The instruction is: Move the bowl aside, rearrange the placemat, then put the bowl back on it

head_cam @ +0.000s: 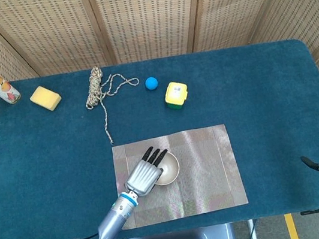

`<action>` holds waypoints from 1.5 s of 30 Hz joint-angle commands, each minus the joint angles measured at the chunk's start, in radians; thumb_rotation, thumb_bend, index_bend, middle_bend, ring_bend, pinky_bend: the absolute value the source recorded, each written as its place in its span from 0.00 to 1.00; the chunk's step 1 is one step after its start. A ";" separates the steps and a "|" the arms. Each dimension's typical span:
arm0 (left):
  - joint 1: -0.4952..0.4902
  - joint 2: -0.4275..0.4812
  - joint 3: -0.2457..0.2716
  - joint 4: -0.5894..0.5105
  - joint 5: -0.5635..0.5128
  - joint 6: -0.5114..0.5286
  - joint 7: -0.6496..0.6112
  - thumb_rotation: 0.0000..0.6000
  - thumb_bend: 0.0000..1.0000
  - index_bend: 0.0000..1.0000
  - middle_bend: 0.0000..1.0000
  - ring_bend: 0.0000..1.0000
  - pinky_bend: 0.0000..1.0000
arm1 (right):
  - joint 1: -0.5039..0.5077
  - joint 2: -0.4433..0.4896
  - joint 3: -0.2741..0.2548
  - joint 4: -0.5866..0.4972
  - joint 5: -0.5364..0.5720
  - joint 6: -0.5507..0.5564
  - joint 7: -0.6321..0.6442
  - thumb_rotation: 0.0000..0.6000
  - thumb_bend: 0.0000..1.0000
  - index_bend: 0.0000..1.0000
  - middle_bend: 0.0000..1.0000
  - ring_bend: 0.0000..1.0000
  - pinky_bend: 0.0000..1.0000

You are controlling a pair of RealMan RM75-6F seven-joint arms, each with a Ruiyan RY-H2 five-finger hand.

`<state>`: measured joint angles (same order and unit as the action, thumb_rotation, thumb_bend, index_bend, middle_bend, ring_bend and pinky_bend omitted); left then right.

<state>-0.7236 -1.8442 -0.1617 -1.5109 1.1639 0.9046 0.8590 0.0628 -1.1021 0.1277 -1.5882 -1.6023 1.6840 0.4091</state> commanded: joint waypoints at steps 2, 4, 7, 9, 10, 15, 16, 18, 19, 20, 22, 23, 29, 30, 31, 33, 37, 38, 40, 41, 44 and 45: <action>-0.010 -0.004 0.018 -0.006 -0.023 0.010 0.017 1.00 0.30 0.49 0.00 0.00 0.00 | 0.000 0.000 -0.001 -0.002 -0.002 0.001 -0.002 1.00 0.23 0.00 0.00 0.00 0.00; -0.011 0.005 0.028 -0.019 -0.025 0.022 0.022 1.00 0.24 0.40 0.00 0.00 0.00 | -0.001 0.000 -0.001 -0.003 -0.003 0.004 -0.003 1.00 0.23 0.00 0.00 0.00 0.00; 0.000 0.038 0.036 -0.068 -0.008 0.059 0.004 1.00 0.20 0.24 0.00 0.00 0.00 | -0.002 0.000 -0.002 -0.004 -0.006 0.006 -0.008 1.00 0.23 0.00 0.00 0.00 0.00; 0.009 0.064 0.039 -0.098 0.005 0.082 -0.011 1.00 0.20 0.14 0.00 0.00 0.00 | -0.002 -0.001 -0.003 -0.004 -0.008 0.006 -0.011 1.00 0.23 0.00 0.00 0.00 0.00; 0.014 0.078 0.041 -0.113 0.014 0.095 -0.019 1.00 0.20 0.12 0.00 0.00 0.00 | -0.001 -0.002 -0.003 -0.004 -0.009 0.005 -0.013 1.00 0.23 0.00 0.00 0.00 0.00; 0.058 0.175 0.067 -0.181 0.092 0.185 -0.073 1.00 0.15 0.06 0.00 0.00 0.00 | 0.001 -0.008 -0.010 -0.005 -0.023 0.003 -0.033 1.00 0.23 0.00 0.00 0.00 0.00; 0.077 0.204 0.074 -0.198 0.111 0.217 -0.093 1.00 0.15 0.05 0.00 0.00 0.00 | 0.003 -0.010 -0.012 -0.005 -0.025 0.002 -0.039 1.00 0.23 0.00 0.00 0.00 0.00; 0.108 0.250 0.088 -0.221 0.142 0.262 -0.135 1.00 0.15 0.05 0.00 0.00 0.00 | 0.004 -0.012 -0.013 -0.006 -0.027 -0.001 -0.050 1.00 0.23 0.00 0.00 0.00 0.00; 0.130 0.278 0.096 -0.226 0.164 0.294 -0.172 1.00 0.15 0.06 0.00 0.00 0.00 | 0.005 -0.014 -0.014 -0.006 -0.028 -0.004 -0.056 1.00 0.23 0.00 0.00 0.00 0.00; 0.139 0.289 0.101 -0.226 0.176 0.305 -0.188 1.00 0.15 0.06 0.00 0.00 0.00 | 0.006 -0.015 -0.015 -0.006 -0.028 -0.005 -0.059 1.00 0.23 0.00 0.00 0.00 0.00; 0.165 0.320 0.111 -0.220 0.196 0.341 -0.224 1.00 0.15 0.08 0.00 0.00 0.00 | 0.007 -0.018 -0.017 -0.006 -0.027 -0.011 -0.066 1.00 0.23 0.00 0.00 0.00 0.00; 0.182 0.338 0.117 -0.214 0.208 0.366 -0.244 1.00 0.15 0.08 0.00 0.00 0.00 | 0.009 -0.019 -0.019 -0.006 -0.027 -0.016 -0.072 1.00 0.23 0.00 0.00 0.00 0.00; 0.290 0.426 0.153 -0.176 0.270 0.512 -0.374 1.00 0.15 0.08 0.00 0.00 0.00 | 0.017 -0.028 -0.026 -0.011 -0.025 -0.040 -0.116 1.00 0.23 0.00 0.00 0.00 0.00; 0.335 0.453 0.160 -0.154 0.272 0.572 -0.412 1.00 0.15 0.08 0.00 0.00 0.00 | 0.020 -0.033 -0.029 -0.009 -0.026 -0.048 -0.131 1.00 0.23 0.00 0.00 0.00 0.00; 0.358 0.466 0.171 -0.145 0.285 0.602 -0.436 1.00 0.15 0.07 0.00 0.00 0.00 | 0.021 -0.036 -0.029 -0.009 -0.025 -0.050 -0.140 1.00 0.23 0.00 0.00 0.00 0.00; 0.398 0.488 0.186 -0.124 0.310 0.652 -0.491 1.00 0.14 0.06 0.00 0.00 0.00 | 0.022 -0.042 -0.028 -0.008 -0.021 -0.054 -0.158 1.00 0.23 0.00 0.00 0.00 0.00; 0.464 0.526 0.193 -0.101 0.325 0.733 -0.580 1.00 0.14 0.05 0.00 0.00 0.00 | 0.024 -0.044 -0.028 -0.010 0.000 -0.073 -0.186 1.00 0.23 0.00 0.00 0.00 0.00; 0.478 0.535 0.193 -0.095 0.326 0.748 -0.599 1.00 0.14 0.04 0.00 0.00 0.00 | 0.024 -0.043 -0.027 -0.011 0.011 -0.081 -0.192 1.00 0.23 0.00 0.00 0.00 0.00; 0.510 0.552 0.190 -0.076 0.325 0.781 -0.635 1.00 0.14 0.04 0.00 0.00 0.00 | 0.028 -0.043 -0.024 -0.012 0.045 -0.110 -0.203 1.00 0.23 0.00 0.00 0.00 0.00; 0.524 0.558 0.191 -0.063 0.327 0.796 -0.651 1.00 0.13 0.03 0.00 0.00 0.00 | 0.032 -0.041 -0.022 -0.011 0.066 -0.131 -0.205 1.00 0.23 0.00 0.00 0.00 0.00; 0.541 0.558 0.190 -0.039 0.332 0.809 -0.675 1.00 0.13 0.03 0.00 0.00 0.00 | 0.037 -0.035 -0.020 -0.013 0.100 -0.166 -0.215 1.00 0.23 0.00 0.00 0.00 0.00; 0.547 0.557 0.191 -0.027 0.334 0.809 -0.681 1.00 0.13 0.03 0.00 0.00 0.00 | 0.040 -0.029 -0.021 -0.016 0.119 -0.187 -0.226 1.00 0.23 0.00 0.00 0.00 0.00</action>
<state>-0.1850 -1.2901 0.0274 -1.5513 1.4928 1.7099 0.1880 0.0968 -1.1389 0.1058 -1.6008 -1.5068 1.5221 0.1973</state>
